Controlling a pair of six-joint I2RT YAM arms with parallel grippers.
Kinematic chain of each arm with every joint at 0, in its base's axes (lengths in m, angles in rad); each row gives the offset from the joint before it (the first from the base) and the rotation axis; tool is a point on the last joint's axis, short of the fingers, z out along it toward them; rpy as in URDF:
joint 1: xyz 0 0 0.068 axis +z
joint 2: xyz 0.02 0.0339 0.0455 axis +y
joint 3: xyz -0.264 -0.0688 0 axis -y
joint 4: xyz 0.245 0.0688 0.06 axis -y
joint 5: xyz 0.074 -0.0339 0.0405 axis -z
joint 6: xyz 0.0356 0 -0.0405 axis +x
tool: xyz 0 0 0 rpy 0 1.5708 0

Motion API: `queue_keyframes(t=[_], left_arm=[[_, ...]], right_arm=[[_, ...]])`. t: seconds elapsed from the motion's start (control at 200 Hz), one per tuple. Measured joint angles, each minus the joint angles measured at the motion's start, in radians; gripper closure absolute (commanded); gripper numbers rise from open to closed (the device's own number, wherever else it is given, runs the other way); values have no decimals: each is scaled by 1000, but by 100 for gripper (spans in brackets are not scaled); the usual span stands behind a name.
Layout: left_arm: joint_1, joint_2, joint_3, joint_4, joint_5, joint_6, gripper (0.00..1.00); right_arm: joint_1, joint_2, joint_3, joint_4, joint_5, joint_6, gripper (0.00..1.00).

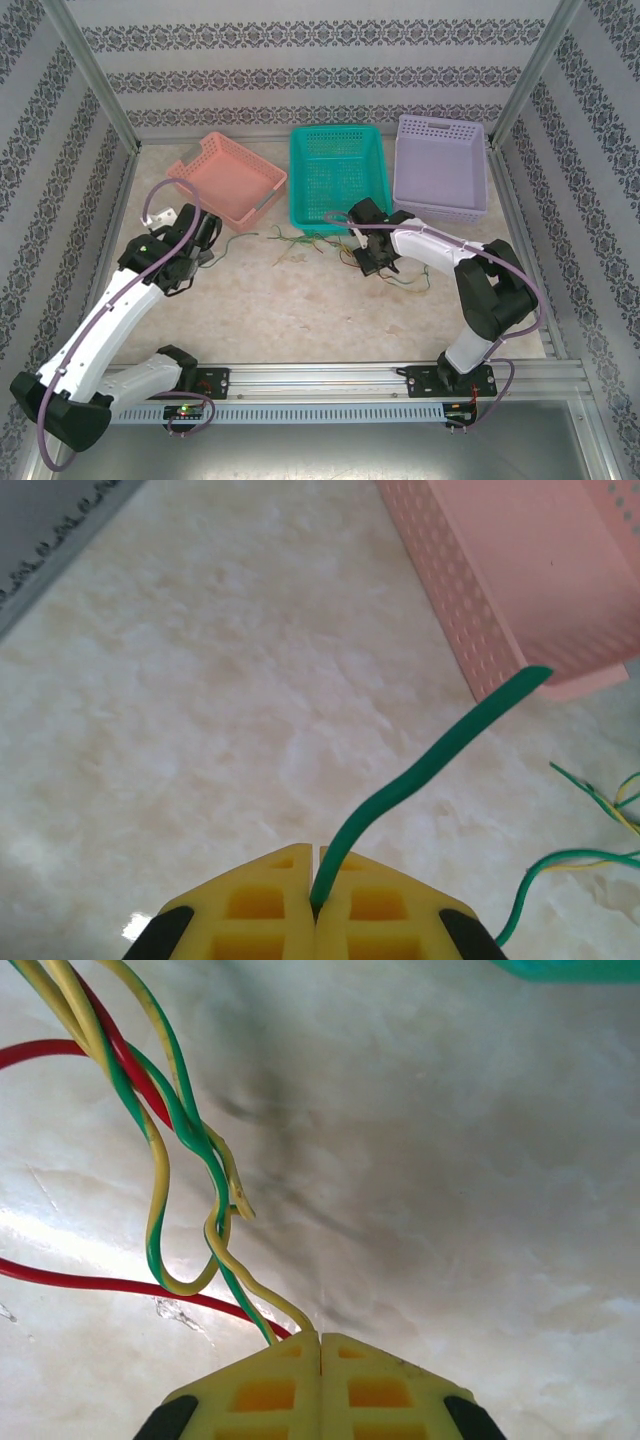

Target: Untangle the cables

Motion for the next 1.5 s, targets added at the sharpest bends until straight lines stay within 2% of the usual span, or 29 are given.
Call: queue_keyframes(t=[0.24,0.3,0.345,0.485,0.605,0.749,0.914,1.069,1.264,1.499], left_arm=[[2,3,201,-65,-129,20,100],[2,-8,217,-35,-121,53,100],[2,-21,216,6,-92,82,100],[2,-34,198,129,41,154,100],[2,2,195,230,187,216,100],[2,80,212,288,333,286,100],[2,204,292,305,477,335,100],[2,335,402,290,565,353,100],[2,444,475,273,639,367,100],[2,470,476,252,682,367,100]], right_arm=[[-11,2,17,-44,11,-13,100],[-10,2,17,-44,10,-13,88],[-4,0,17,-44,9,-10,78],[19,-53,18,-52,-13,22,59],[29,-171,34,-79,-54,66,50],[31,-392,71,-74,-110,119,42],[34,-581,82,63,-179,33,38],[38,-663,-55,318,-255,-211,32],[42,-572,-90,446,-225,-410,33],[76,-510,-60,511,-155,-513,40]])
